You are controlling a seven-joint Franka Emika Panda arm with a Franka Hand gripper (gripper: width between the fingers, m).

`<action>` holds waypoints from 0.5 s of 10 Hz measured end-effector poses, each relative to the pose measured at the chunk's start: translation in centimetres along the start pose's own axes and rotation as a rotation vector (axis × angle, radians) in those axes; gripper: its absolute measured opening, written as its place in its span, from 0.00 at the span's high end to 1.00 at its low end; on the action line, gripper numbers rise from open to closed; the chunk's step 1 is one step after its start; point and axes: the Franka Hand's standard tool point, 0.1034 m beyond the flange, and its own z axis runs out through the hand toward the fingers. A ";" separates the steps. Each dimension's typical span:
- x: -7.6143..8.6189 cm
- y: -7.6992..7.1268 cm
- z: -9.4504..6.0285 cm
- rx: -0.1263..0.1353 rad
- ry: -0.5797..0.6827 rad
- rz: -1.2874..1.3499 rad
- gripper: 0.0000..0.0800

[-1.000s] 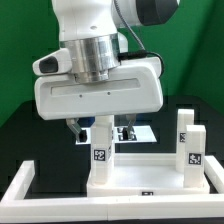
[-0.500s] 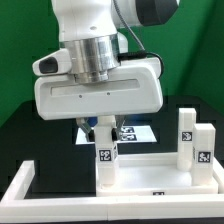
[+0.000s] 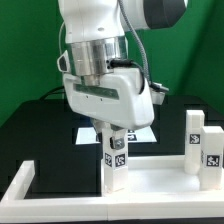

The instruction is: Assemble desk

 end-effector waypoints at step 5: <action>0.0 -0.1 0.1 -0.004 -0.008 0.366 0.53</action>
Offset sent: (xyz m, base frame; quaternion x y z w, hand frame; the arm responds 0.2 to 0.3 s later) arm 0.0012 0.0129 -0.0128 -0.0437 0.0180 0.1881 0.9810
